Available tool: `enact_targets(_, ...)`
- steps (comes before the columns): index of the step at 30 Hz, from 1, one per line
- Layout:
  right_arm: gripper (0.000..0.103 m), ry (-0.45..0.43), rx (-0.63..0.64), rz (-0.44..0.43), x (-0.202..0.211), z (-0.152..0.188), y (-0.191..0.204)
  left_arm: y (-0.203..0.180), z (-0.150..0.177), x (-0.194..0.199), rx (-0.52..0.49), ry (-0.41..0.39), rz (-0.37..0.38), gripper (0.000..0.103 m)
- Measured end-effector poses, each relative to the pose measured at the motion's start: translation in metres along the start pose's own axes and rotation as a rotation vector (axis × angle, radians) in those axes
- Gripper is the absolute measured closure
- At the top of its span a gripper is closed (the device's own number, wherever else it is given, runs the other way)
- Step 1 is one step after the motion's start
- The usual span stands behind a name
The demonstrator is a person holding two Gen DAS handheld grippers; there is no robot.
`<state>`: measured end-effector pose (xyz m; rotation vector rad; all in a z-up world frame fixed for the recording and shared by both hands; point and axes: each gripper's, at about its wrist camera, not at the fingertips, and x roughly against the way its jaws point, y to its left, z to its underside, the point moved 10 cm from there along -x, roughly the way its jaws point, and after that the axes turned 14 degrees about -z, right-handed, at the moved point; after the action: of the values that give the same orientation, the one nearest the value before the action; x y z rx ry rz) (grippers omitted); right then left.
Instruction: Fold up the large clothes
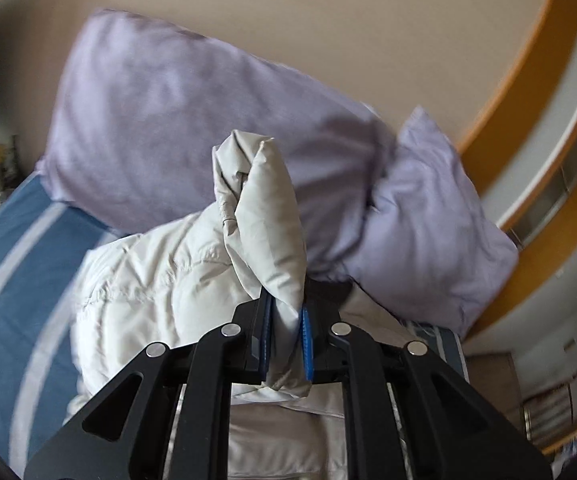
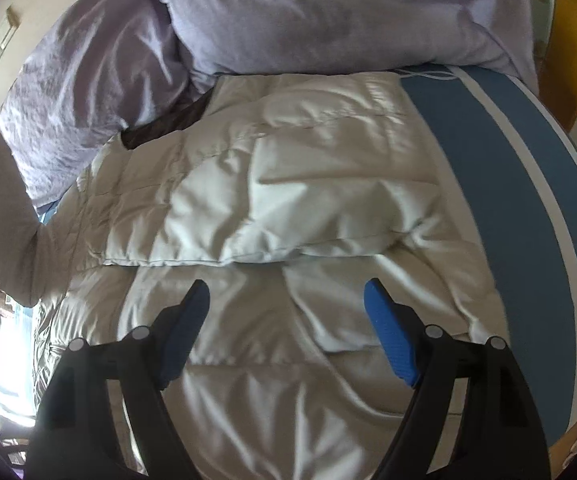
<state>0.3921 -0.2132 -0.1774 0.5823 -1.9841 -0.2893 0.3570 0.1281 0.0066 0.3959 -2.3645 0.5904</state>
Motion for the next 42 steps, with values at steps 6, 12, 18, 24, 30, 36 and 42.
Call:
enact_targets(6,0.023,-0.006,-0.032,0.008,0.004,0.003,-0.018,-0.041,0.037,-0.039,-0.075,0.084,0.004,0.092)
enact_targets(12,0.023,-0.005,-0.045,0.013,0.003,0.006,-0.027,-0.058,0.083,-0.082,-0.119,0.203,-0.011,0.092)
enact_targets(18,0.023,-0.006,-0.04,0.008,0.003,0.005,-0.028,-0.064,0.126,-0.111,-0.149,0.294,-0.036,0.092)
enact_targets(24,0.023,-0.004,-0.042,0.007,0.003,0.005,-0.029,-0.07,0.145,-0.123,-0.202,0.31,-0.076,0.091)
enact_targets(30,0.023,-0.002,-0.042,0.009,0.002,0.004,-0.028,-0.08,0.144,-0.114,-0.242,0.295,-0.067,0.078)
enact_targets(36,0.023,-0.003,-0.042,0.008,0.002,0.004,-0.028,-0.09,0.137,-0.094,-0.258,0.262,-0.024,0.052)
enact_targets(42,0.023,-0.007,-0.038,0.006,0.002,0.006,-0.023,-0.066,0.127,-0.103,-0.254,0.238,-0.112,0.052)
